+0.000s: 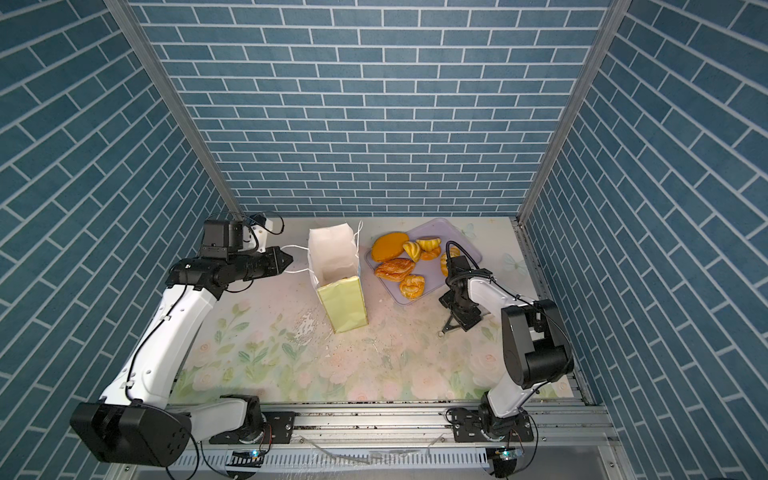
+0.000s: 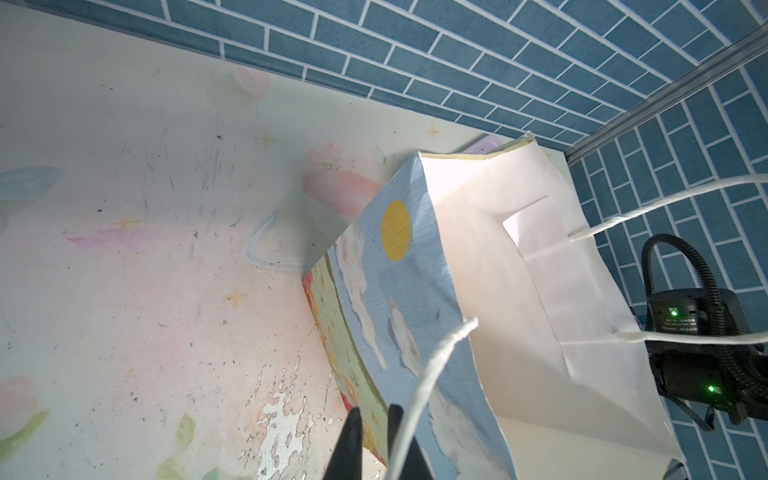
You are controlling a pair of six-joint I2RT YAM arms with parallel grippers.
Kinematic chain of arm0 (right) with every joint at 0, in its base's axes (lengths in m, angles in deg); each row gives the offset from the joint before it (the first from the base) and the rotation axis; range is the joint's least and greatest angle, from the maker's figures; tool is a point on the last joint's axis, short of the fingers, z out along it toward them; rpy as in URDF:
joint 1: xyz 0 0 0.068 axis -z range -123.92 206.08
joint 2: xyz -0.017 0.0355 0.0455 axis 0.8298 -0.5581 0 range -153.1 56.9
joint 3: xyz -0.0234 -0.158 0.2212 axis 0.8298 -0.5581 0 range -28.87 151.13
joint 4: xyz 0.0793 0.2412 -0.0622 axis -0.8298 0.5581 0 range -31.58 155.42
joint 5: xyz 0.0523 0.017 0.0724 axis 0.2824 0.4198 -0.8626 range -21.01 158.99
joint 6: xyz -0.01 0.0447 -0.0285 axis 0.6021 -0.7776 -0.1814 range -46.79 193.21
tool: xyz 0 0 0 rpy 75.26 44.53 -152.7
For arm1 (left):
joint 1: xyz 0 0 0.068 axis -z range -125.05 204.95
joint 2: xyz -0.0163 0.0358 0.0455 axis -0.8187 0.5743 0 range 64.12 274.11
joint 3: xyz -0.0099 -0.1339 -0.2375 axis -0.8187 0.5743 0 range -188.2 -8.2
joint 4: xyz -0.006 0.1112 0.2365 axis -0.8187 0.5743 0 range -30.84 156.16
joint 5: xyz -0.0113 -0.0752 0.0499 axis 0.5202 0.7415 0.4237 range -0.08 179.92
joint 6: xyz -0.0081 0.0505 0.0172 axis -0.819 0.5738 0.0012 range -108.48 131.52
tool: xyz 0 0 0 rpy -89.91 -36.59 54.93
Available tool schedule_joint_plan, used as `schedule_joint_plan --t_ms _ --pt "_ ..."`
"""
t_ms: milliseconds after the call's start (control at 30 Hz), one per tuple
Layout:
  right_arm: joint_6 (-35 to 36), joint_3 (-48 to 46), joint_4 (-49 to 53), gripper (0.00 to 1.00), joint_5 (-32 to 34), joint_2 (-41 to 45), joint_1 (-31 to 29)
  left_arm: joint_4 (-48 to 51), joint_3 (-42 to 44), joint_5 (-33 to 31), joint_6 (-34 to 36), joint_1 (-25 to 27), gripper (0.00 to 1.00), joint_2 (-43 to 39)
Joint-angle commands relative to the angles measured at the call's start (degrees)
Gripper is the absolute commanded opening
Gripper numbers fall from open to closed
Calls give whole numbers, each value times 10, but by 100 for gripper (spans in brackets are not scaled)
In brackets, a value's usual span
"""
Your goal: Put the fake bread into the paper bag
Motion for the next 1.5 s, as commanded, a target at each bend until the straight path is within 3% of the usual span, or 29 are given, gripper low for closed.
schedule_joint_plan --t_ms 0,200,433,600,900,1333,1467 --pt "-5 -13 -12 81 -2 -19 17 10 0 5 11 -5 15 -1" --pt "66 -22 -24 80 -40 -16 54 20 -10 2 14 -6 15 5" --pt "142 44 54 85 3 24 57 16 -15 5 9 -6 15 11" --pt "128 52 69 87 -5 42 57 16 -15 5 9 -6 15 9" --pt "91 -36 37 92 -19 72 52 17 -11 4 13 -7 15 6" --pt "109 -16 -9 93 -27 4 40 18 -5 2 10 -7 15 5" --pt "107 -32 -26 89 -25 -5 40 19 -4 1 10 -7 15 5"
